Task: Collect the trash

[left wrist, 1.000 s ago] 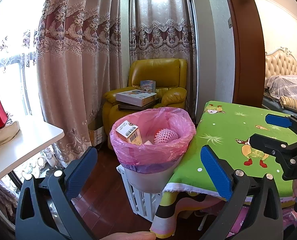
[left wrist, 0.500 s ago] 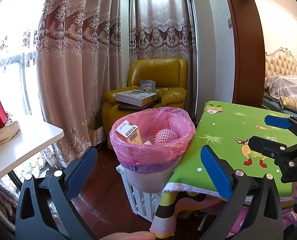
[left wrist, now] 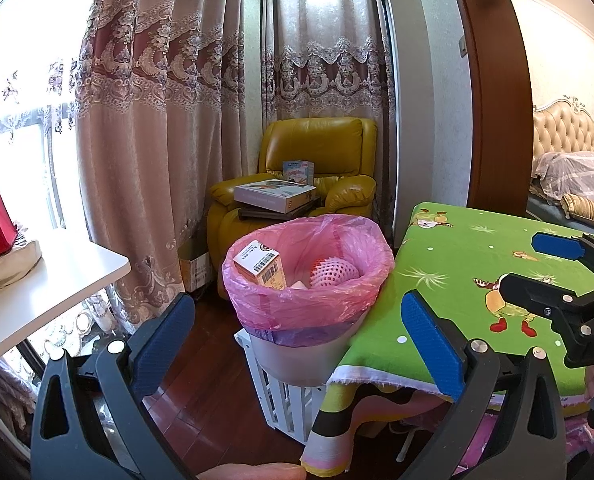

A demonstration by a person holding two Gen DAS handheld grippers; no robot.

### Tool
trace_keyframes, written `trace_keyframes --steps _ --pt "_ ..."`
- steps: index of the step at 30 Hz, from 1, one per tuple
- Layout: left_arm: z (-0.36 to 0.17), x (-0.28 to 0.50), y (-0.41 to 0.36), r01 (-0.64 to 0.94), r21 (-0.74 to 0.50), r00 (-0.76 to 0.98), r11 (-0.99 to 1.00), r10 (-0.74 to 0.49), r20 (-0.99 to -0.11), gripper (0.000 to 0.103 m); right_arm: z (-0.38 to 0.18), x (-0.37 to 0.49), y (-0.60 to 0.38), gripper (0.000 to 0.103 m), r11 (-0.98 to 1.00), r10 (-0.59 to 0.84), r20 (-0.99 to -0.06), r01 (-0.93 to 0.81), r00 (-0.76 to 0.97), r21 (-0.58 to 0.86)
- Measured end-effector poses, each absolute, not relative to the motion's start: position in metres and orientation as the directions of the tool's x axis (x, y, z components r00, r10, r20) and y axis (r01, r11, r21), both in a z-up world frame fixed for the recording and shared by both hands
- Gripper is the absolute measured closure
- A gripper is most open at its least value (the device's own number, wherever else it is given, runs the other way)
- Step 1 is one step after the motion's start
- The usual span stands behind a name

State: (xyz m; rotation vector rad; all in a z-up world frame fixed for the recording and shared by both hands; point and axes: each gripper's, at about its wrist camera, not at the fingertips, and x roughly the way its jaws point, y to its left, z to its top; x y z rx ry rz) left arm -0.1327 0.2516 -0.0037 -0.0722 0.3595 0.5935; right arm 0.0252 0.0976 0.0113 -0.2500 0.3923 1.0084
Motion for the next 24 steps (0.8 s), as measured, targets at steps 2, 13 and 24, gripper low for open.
trace_keyframes --steps 2,13,24 --pt "-0.0038 -0.1328 0.2517 -0.559 0.035 0.769 0.829 0.534 -0.351 0.006 0.0111 0.0251 0.0978 0.005 0.513 0.769 -0.432 -0.858 0.472 -0.024" --pt "-0.0049 -0.1331 0.2467 -0.555 0.06 0.77 0.83 0.54 -0.34 0.006 0.005 0.0186 0.0977 0.005 0.507 0.769 -0.438 -0.862 0.465 -0.024" --pt "-0.0033 -0.1294 0.2523 -0.565 0.048 0.762 0.824 0.544 -0.351 0.006 0.0093 0.0218 0.0884 0.005 0.523 0.768 -0.426 -0.852 0.478 -0.014"
